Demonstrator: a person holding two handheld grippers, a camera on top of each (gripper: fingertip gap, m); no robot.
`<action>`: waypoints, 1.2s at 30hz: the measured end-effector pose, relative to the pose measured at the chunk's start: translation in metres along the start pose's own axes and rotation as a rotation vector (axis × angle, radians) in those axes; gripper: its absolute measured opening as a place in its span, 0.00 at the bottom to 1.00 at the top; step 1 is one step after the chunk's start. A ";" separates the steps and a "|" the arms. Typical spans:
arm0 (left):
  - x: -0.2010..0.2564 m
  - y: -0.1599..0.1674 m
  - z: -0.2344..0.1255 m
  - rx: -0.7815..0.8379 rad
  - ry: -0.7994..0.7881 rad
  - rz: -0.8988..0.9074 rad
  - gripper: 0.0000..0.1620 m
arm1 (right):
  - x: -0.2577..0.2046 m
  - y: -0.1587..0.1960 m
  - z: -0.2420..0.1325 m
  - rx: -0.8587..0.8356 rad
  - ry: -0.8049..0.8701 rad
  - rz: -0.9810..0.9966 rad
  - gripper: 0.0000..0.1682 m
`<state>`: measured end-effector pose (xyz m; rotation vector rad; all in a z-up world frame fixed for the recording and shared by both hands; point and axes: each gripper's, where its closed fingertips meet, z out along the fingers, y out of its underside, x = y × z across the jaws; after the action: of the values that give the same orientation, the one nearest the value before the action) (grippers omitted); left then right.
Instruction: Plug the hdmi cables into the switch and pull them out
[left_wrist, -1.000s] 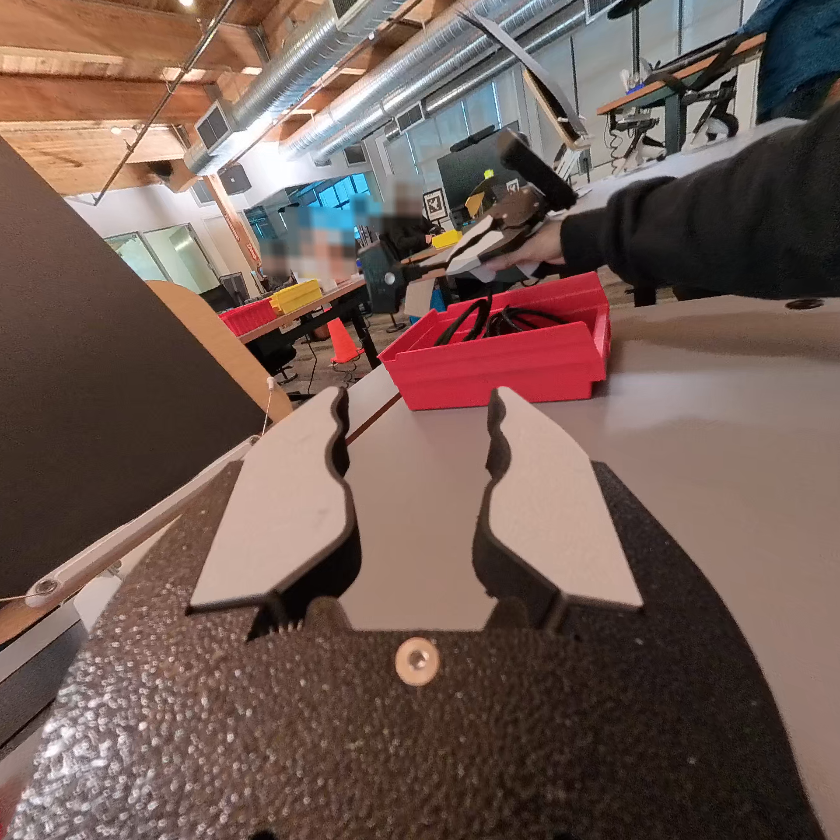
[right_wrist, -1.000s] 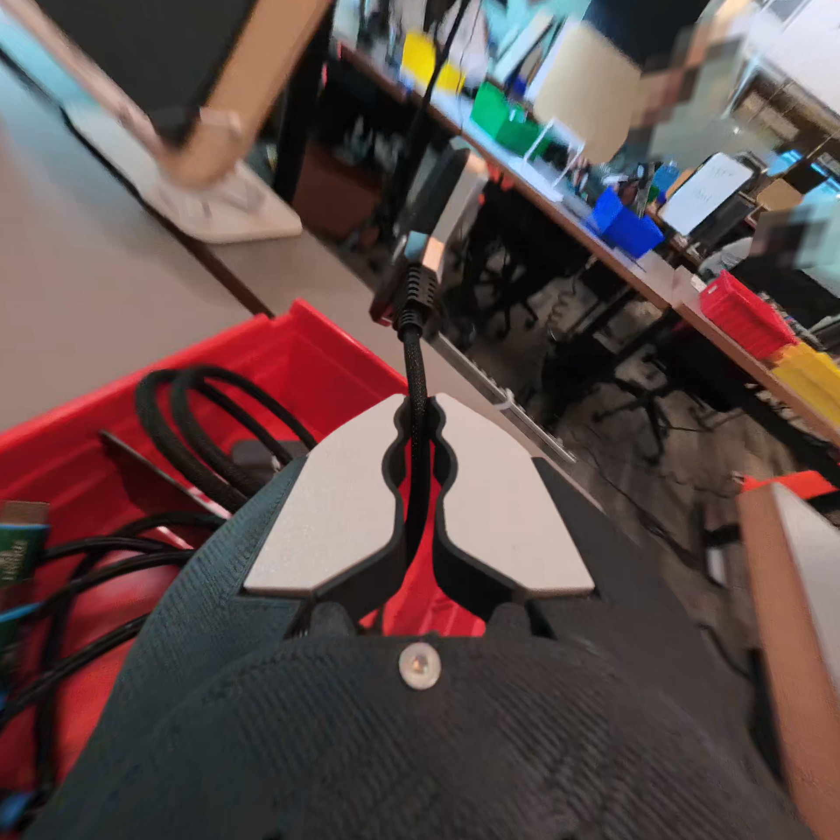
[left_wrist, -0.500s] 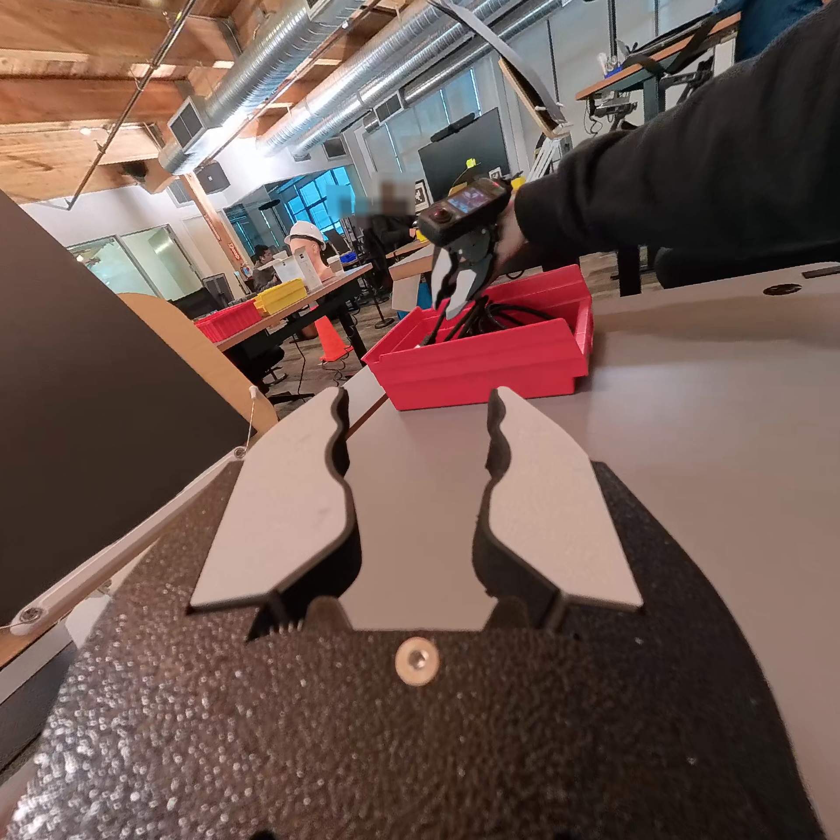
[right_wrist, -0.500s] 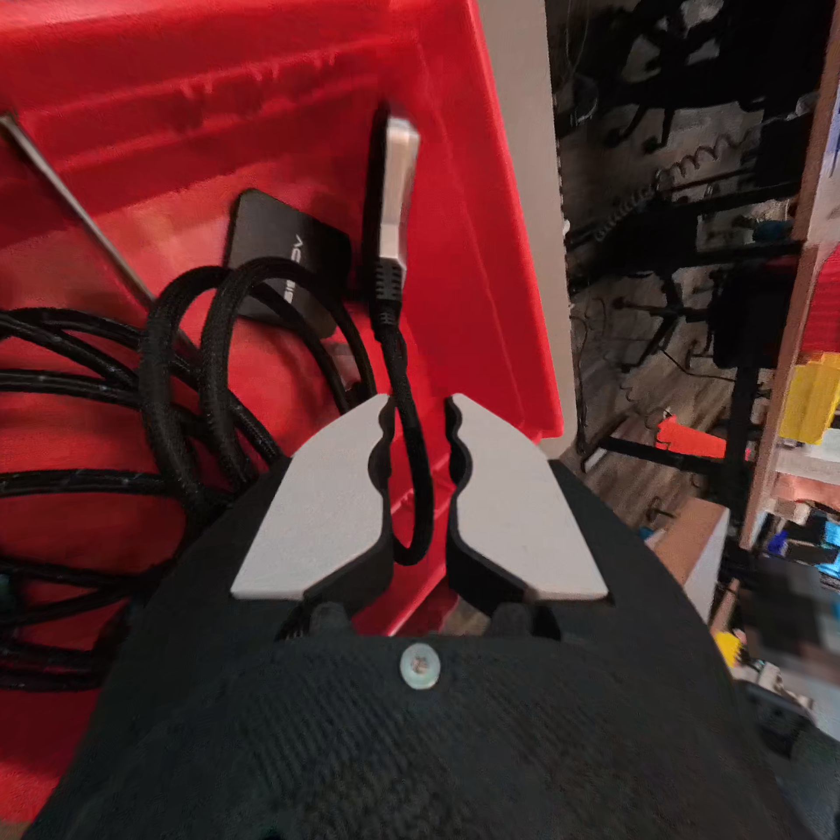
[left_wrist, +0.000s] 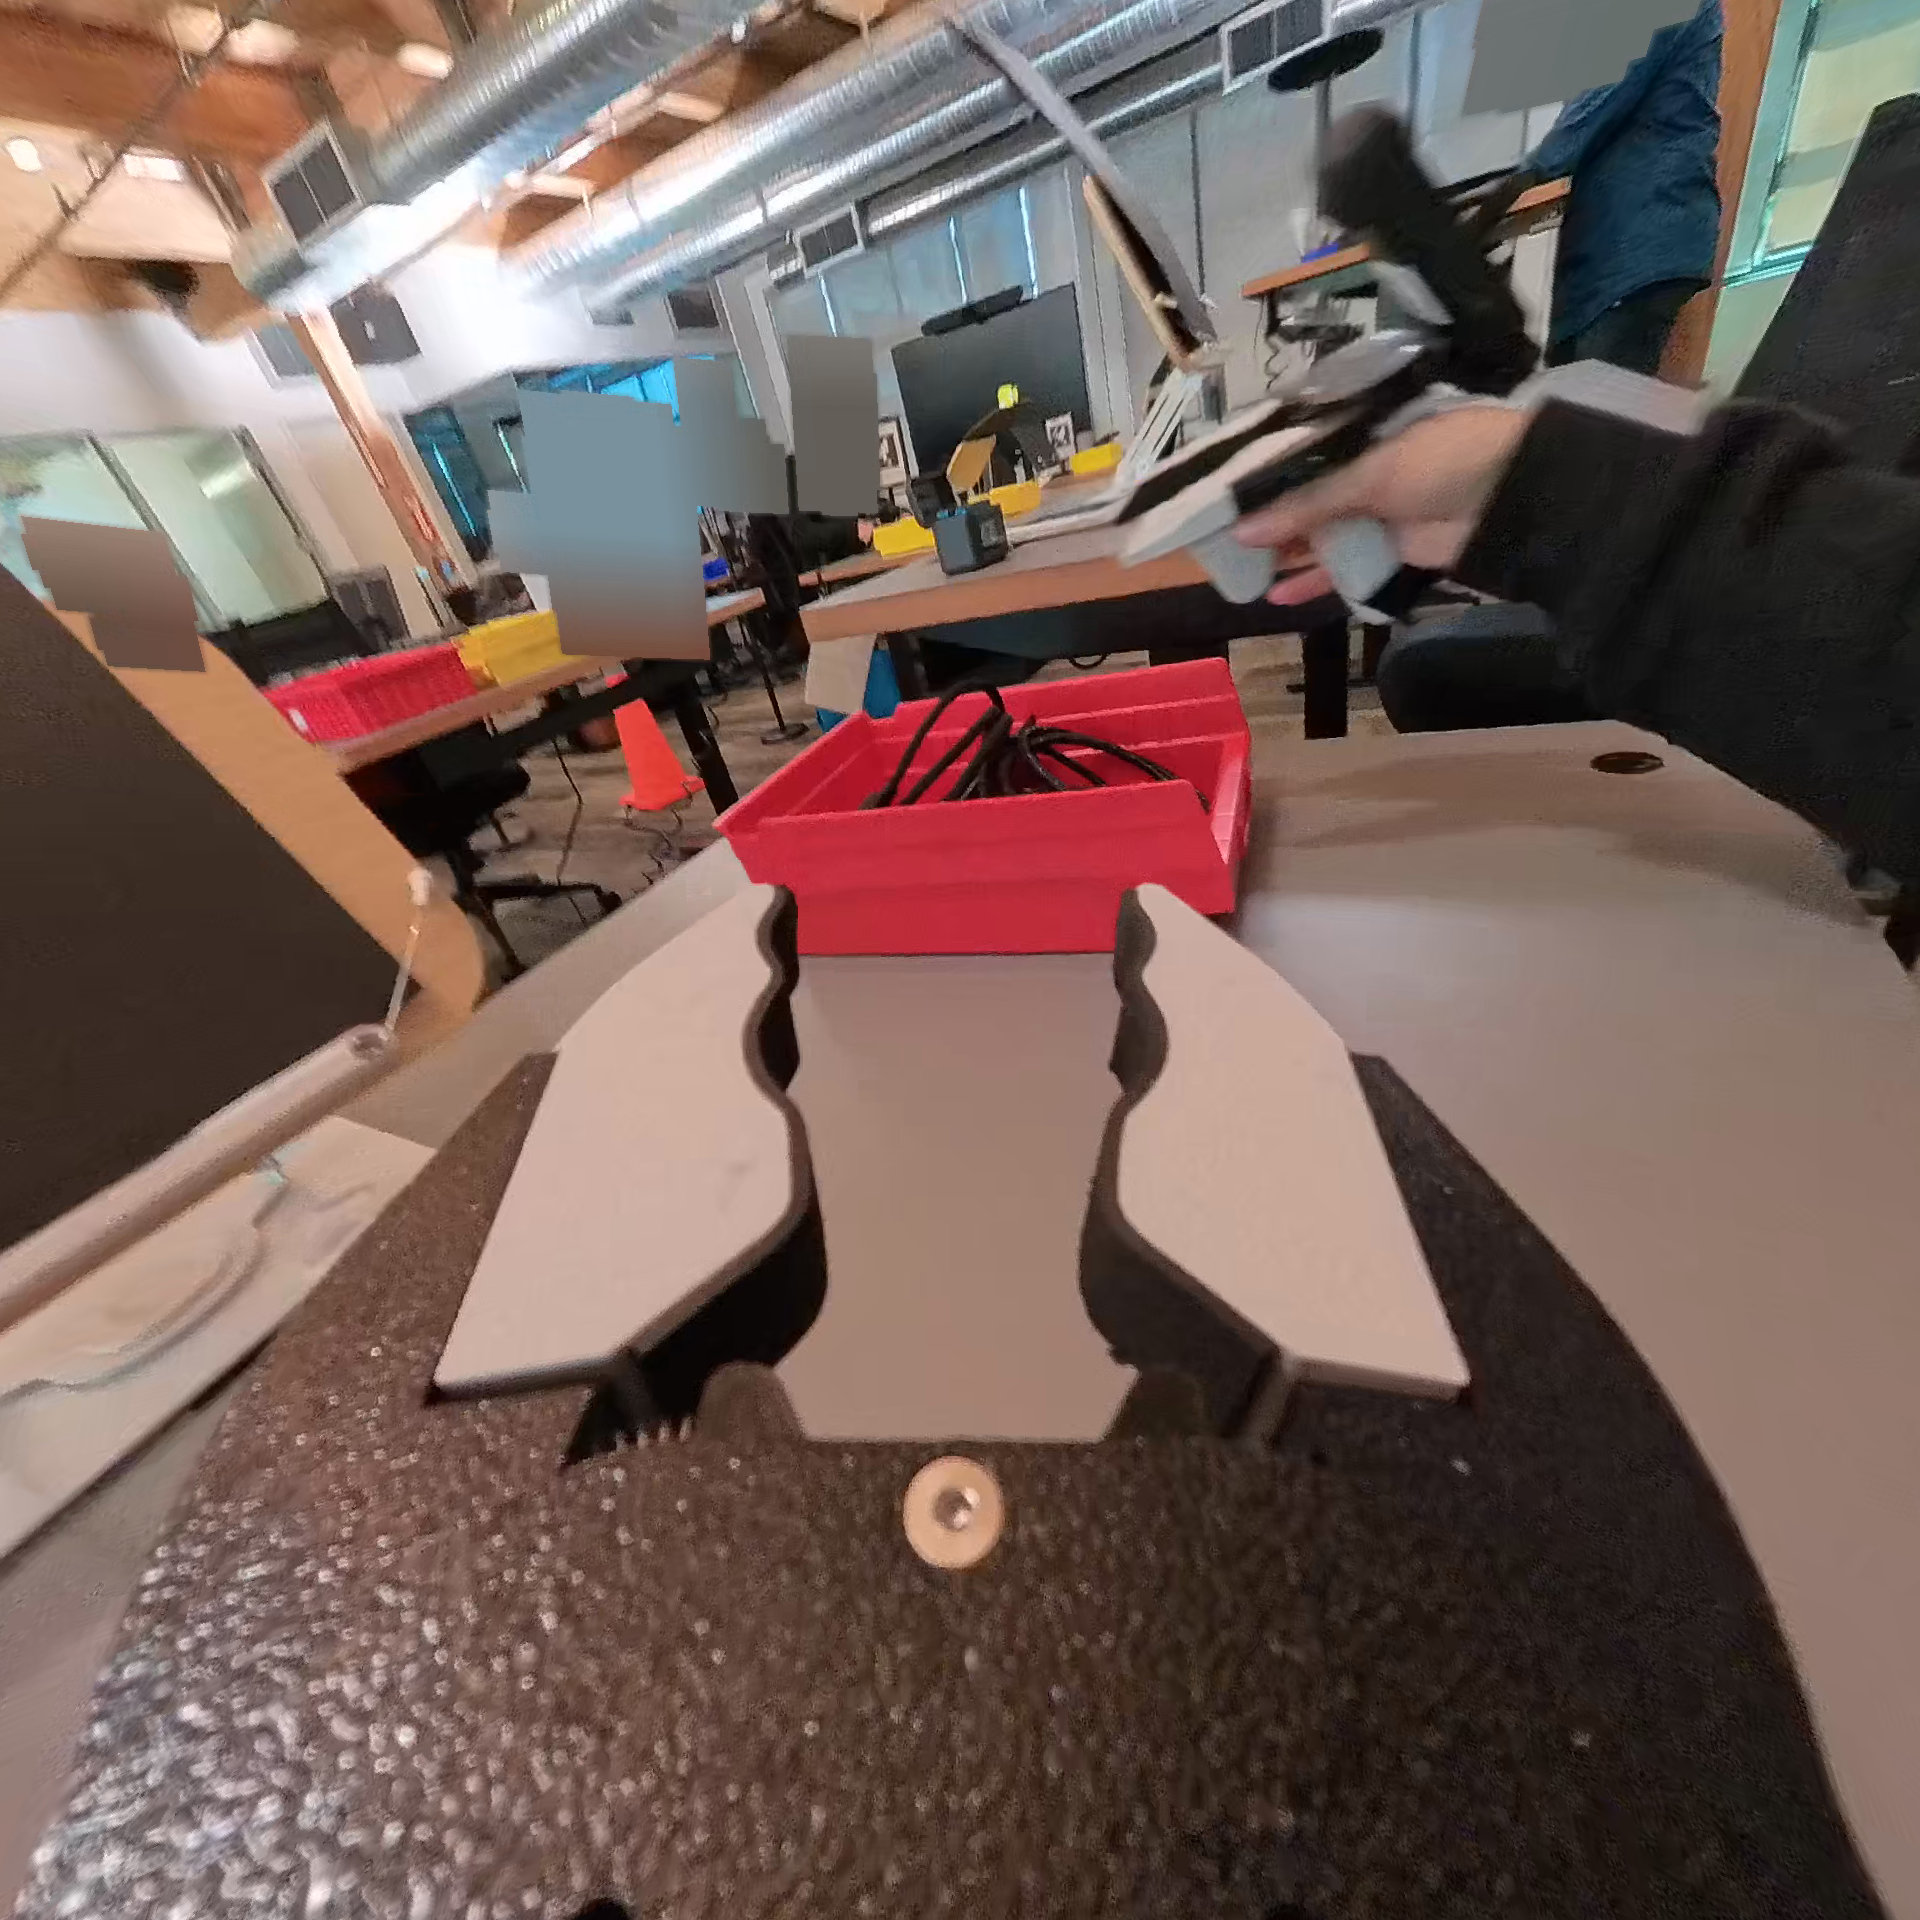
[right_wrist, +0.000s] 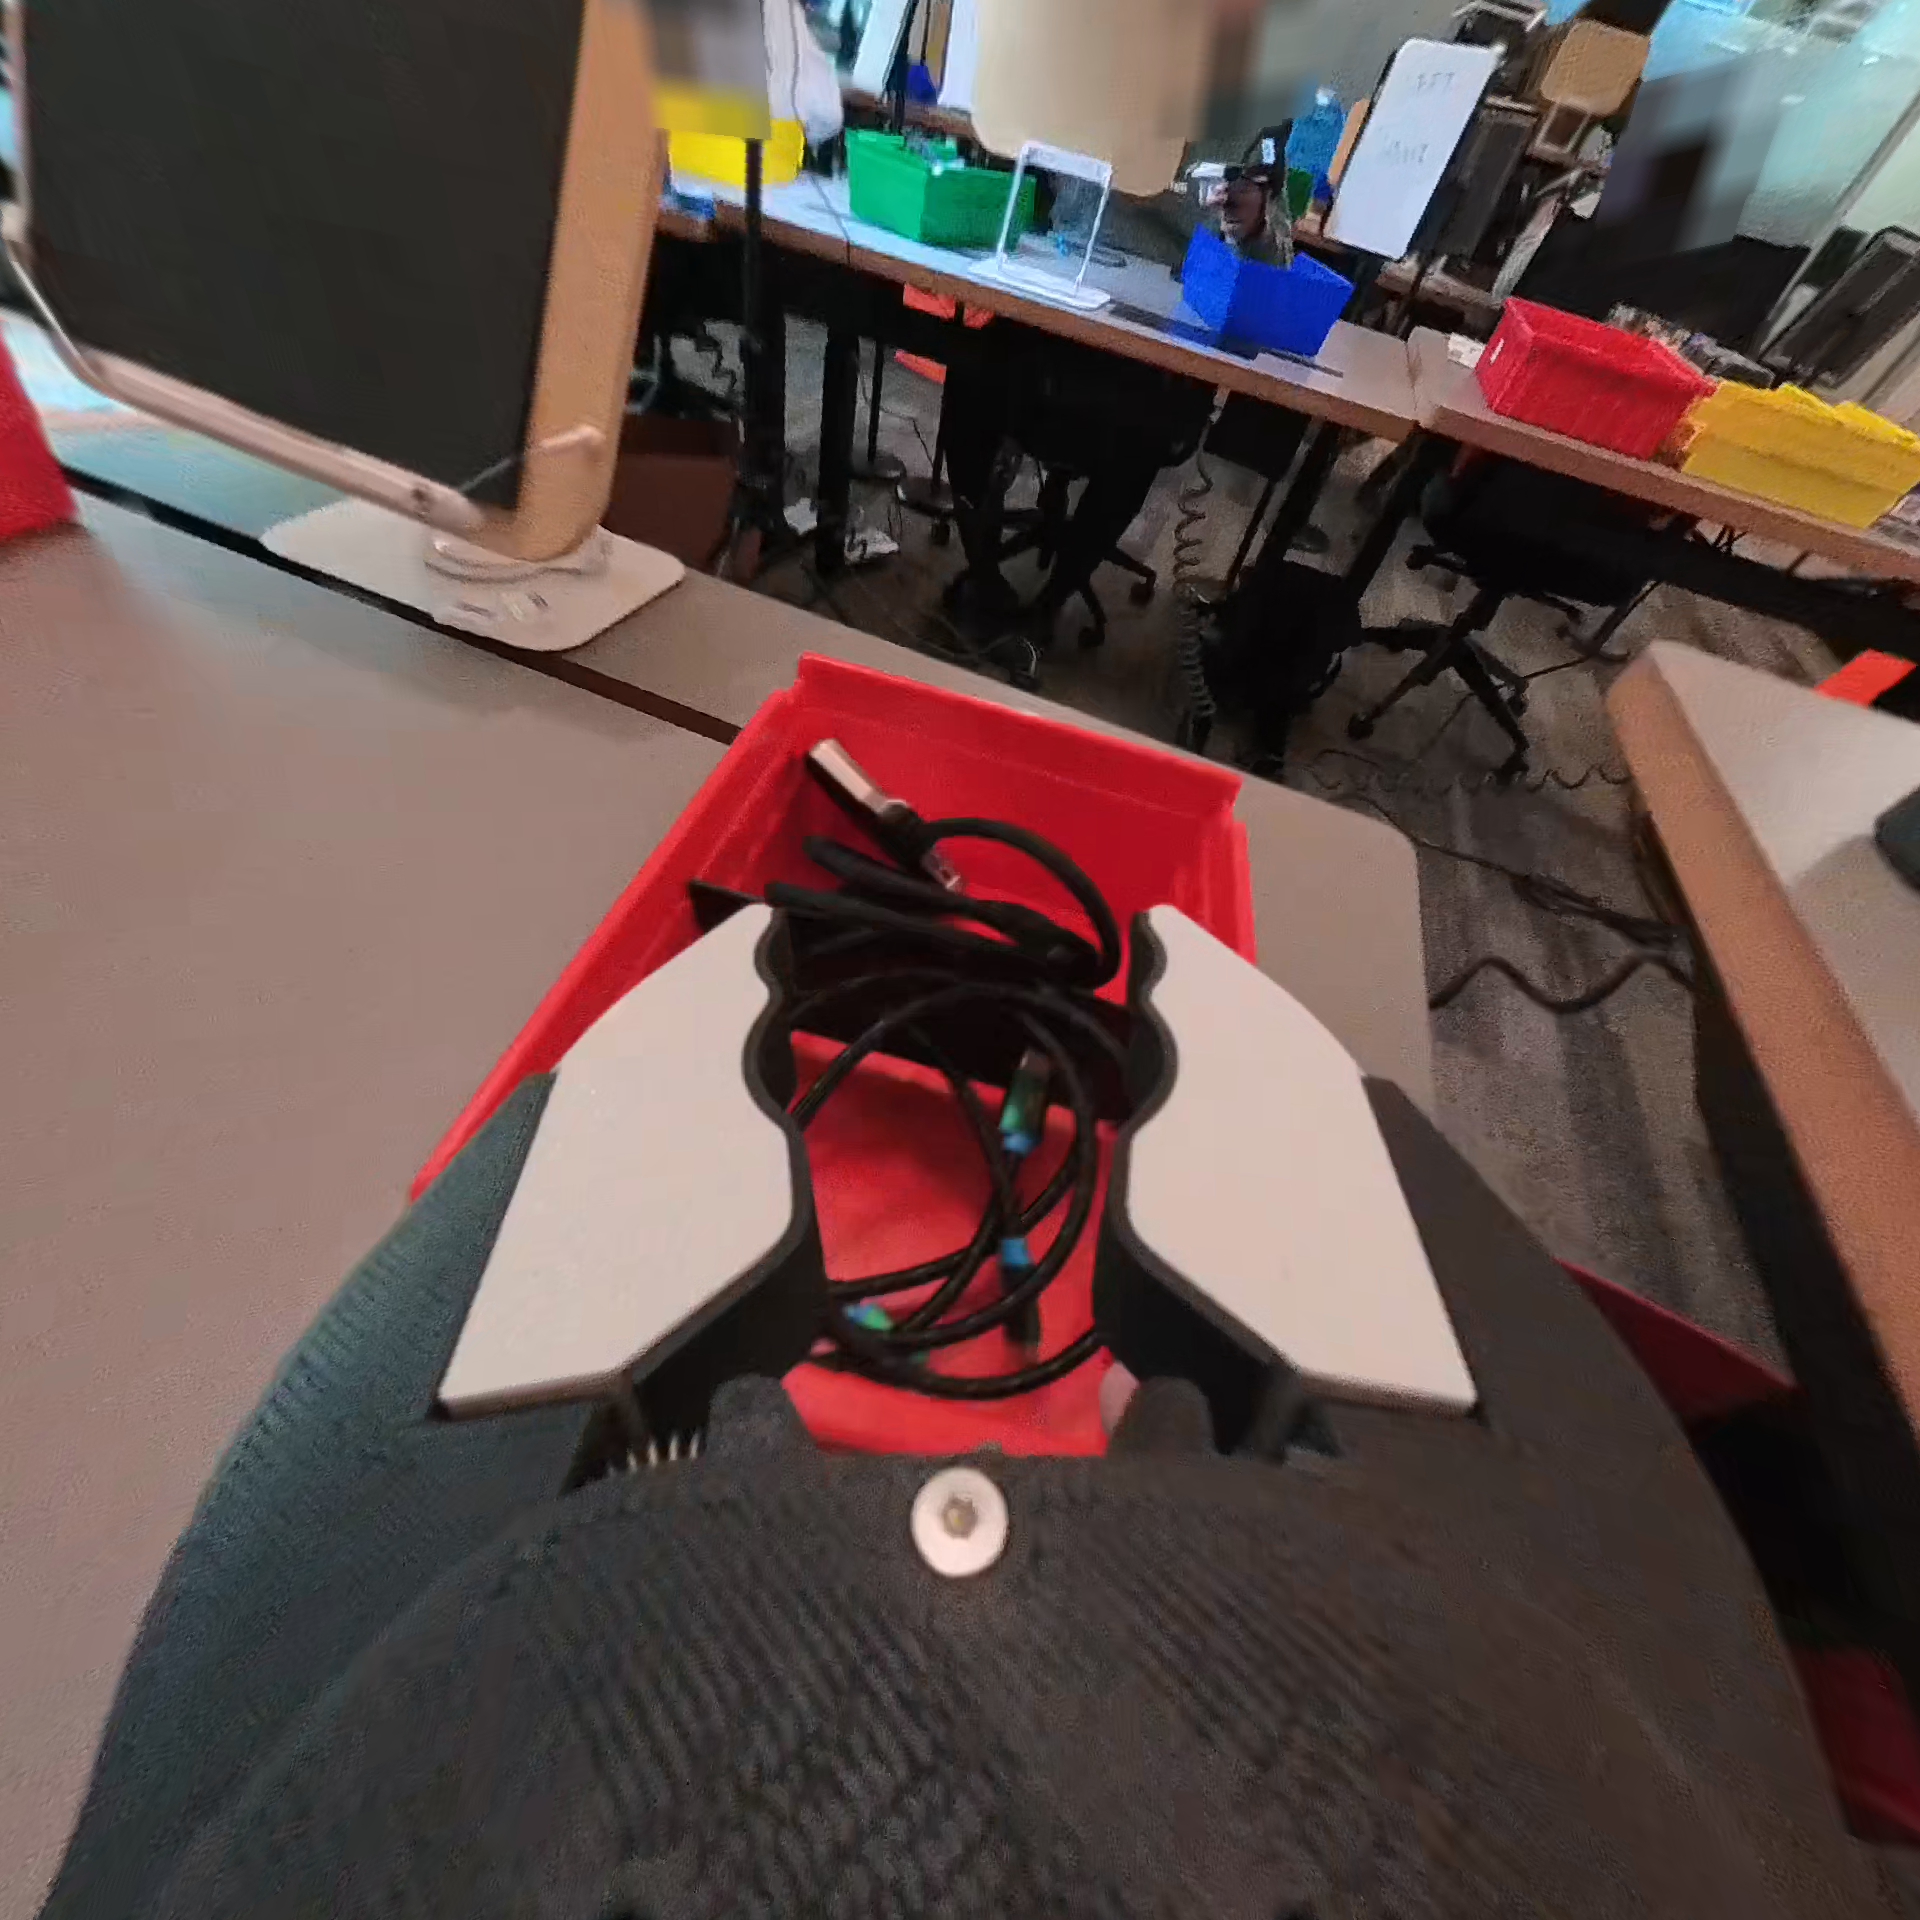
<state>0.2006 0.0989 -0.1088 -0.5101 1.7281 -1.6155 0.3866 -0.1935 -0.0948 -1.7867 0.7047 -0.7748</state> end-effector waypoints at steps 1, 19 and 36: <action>0.002 0.004 0.005 -0.023 -0.003 -0.030 0.36 | -0.009 0.010 -0.014 0.025 -0.001 0.041 0.36; 0.032 0.037 0.215 -0.615 0.017 -0.579 0.46 | -0.001 0.045 -0.058 0.118 0.100 0.183 0.40; 0.006 0.129 0.274 -1.029 -0.109 -0.813 0.27 | -0.019 0.044 -0.044 0.174 -0.003 0.235 0.37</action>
<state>0.4161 -0.0779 -0.2282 -1.9346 2.3346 -0.9465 0.3361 -0.2179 -0.1280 -1.5160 0.8039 -0.6538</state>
